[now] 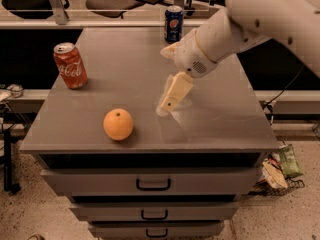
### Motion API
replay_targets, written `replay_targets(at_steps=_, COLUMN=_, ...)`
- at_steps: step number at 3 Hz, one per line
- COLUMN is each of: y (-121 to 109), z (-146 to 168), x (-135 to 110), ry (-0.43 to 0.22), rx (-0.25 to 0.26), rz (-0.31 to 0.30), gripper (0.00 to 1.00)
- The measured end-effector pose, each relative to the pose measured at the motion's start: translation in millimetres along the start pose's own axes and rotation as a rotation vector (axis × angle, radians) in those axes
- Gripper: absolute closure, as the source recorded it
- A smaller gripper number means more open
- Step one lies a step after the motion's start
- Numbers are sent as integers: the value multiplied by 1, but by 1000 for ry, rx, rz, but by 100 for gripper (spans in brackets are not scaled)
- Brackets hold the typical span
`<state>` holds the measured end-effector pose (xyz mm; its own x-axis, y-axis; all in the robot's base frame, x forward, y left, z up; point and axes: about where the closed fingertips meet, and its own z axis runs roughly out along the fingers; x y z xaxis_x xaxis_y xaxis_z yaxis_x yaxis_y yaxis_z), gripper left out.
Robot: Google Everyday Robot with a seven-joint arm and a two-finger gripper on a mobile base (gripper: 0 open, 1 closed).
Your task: Pick coke can
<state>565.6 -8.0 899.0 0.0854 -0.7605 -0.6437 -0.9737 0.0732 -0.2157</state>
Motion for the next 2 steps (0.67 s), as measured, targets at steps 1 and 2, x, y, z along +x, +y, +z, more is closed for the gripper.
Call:
replay_targets(at_steps=1, y=-38, z=46, x=-14, ry=-97, rx=28, rz=-29, gripper=0)
replay_targets(at_steps=2, y=-67, z=81, x=-34, ry=-195, rx=44, rz=-47, gripper=0)
